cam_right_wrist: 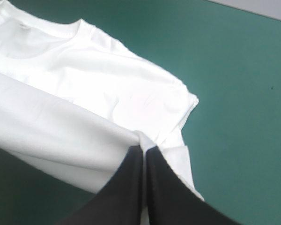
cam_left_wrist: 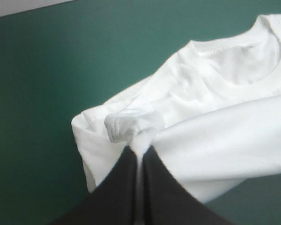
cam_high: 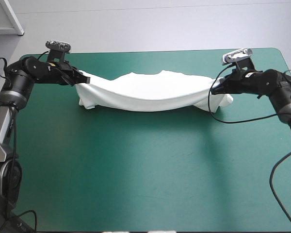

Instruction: Fold the cloth

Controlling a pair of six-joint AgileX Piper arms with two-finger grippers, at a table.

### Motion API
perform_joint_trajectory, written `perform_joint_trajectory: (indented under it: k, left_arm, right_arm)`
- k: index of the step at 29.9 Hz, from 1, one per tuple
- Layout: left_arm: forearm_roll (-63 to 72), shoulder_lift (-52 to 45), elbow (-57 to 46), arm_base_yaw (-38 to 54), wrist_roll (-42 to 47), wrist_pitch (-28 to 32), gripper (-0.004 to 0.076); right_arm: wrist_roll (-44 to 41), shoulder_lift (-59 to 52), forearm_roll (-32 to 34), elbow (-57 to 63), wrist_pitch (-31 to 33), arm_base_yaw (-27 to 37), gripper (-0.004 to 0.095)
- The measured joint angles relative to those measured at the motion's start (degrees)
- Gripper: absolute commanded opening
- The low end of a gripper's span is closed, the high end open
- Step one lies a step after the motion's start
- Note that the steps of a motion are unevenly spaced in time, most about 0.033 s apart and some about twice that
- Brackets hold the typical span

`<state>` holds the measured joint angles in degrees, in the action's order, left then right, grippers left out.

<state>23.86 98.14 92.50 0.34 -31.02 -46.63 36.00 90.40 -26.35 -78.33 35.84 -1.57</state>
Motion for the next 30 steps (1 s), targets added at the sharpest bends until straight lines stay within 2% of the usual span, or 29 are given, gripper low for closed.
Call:
perform_joint_trajectory:
  k: [5, 14, 21, 26, 30]
  left_arm:
    - [-0.19, -7.23, -11.90, 0.00, -0.83, 3.39, 0.0019]
    - [-4.65, -20.08, -29.85, 0.00, -1.13, 4.83, 0.0019]
    - [-11.32, -29.51, -41.28, 0.00, 3.69, 0.63, 0.0019]
    - [-13.36, -35.80, -48.75, 0.00, 6.40, -4.64, 0.0019]
    - [-14.00, -40.60, -53.57, 0.00, 8.16, -6.41, 0.0019]
  right_arm:
    - [0.91, -6.08, -1.35, 9.44, -0.52, 0.04, -0.0017]
    - [0.38, -19.07, -2.29, 27.10, -0.50, 0.04, -0.0017]
    - [-3.36, -28.27, -1.47, 38.88, 2.89, 0.04, -0.0017]
    - [-7.19, -34.26, -0.04, 43.12, 8.30, 0.04, -0.0017]
    - [-9.34, -38.37, 0.58, 46.58, 11.15, 0.04, -0.0017]
